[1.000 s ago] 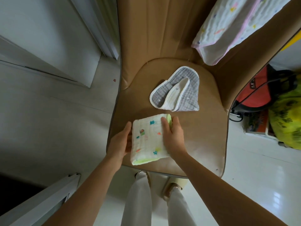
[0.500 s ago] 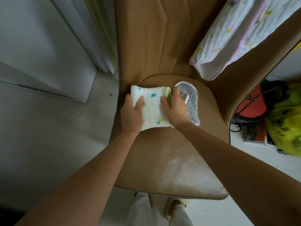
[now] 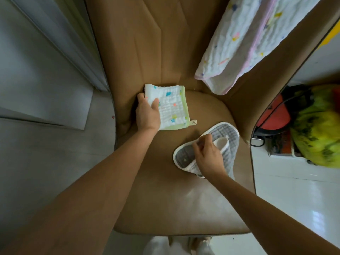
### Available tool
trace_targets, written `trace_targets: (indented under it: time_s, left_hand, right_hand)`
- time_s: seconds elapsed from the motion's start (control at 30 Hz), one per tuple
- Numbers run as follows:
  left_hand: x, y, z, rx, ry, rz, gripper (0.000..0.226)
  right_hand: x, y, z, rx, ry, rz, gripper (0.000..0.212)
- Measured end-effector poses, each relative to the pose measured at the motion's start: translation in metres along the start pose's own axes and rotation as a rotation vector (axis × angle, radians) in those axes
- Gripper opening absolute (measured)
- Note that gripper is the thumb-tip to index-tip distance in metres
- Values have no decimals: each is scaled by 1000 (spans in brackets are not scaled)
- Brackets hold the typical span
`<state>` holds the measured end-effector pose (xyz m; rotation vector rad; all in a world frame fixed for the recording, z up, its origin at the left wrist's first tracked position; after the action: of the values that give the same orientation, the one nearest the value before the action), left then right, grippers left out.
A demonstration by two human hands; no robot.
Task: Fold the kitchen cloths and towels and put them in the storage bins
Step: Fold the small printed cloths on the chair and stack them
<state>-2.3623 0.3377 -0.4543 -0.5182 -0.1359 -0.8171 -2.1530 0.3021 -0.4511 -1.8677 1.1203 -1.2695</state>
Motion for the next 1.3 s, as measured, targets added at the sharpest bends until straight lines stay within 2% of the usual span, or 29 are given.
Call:
trace_targets:
  time_s: [0.07,0.17,0.23,0.27,0.33,0.4,0.47,0.53,0.57,0.6,0.67,0.7,0.77,0.83,0.9,0.97,1.07,1.13,1.2,1.23,1.3]
  left_hand:
    - [4,4,3,-116,61,3,51]
    - [26,0,10,-471,444,-4,61]
    - [37,1,7,-686,667,-127,63]
    - [38,2,0,-786,674,-244,64]
    - [31,4,-17,-906,476,-494,68]
    - [25,5,-21,-973,290,-635,75]
    - [34,5,-8,-941,356,-585,79]
    - [60,2,8,-759,501,-490,74]
    - [76,-2,11,-673,532,-497,69]
    - [91,-5,11,-634,537,-550,67]
    - [120,-12,5,-705,539,-732,71]
    - [130,-14,2,-759,553,-810,77]
    - [142,-18,0,-783,569,-891,86]
    - [153,-19,10,-662,574,-872,77]
    - [166,-23,27,-480,602,-782,45]
    - [180,-30,45,-399,633,-687,25]
    - [202,-41,67,-348,517,-661,15]
    - [215,-48,81,-260,354,-678,10]
    - [224,-55,93,-181,242,-625,8]
    - [229,-58,98,-204,229,-611,8]
    - [236,-61,103,-413,234,-708,8]
  right_hand:
    - [9,-6,3,58,-129,-87,17]
    - [21,-19,8,311,-412,-95,24]
    - [28,-25,14,507,-599,4,28]
    - [30,-26,18,594,-654,35,33]
    - [28,-25,26,713,-683,53,46]
    - [22,-23,35,797,-667,18,58]
    - [17,-24,38,902,-643,-52,68]
    - [15,-28,38,977,-628,-135,76]
    - [12,-29,40,1000,-617,-180,77]
    - [10,-31,40,1035,-605,-235,77]
    - [12,-40,34,1039,-629,-303,71]
    - [13,-45,32,985,-634,-322,65]
    - [21,-62,24,721,-582,-352,49]
    - [34,-87,15,487,-607,-279,31]
    - [51,-115,8,378,-684,-162,13]
    - [62,-138,10,322,-727,-89,21]
    - [71,-161,20,348,-672,-112,20]
    - [78,-171,29,447,-636,-190,23]
    - [84,-181,34,575,-617,-202,20]
    - [87,-186,35,623,-604,-199,16]
    - [91,-192,33,725,-578,-219,10]
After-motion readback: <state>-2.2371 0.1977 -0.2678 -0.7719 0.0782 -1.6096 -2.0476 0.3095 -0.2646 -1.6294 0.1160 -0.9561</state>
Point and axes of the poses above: each hand's wrist, its own x-axis away from the middle knuckle, its own y-axis out of the palm, z = x × y, the point moved 3 cm from there along -x, towards the middle knuckle, and after that the axes turned 14 degrees about x, right-handed, at the moved point
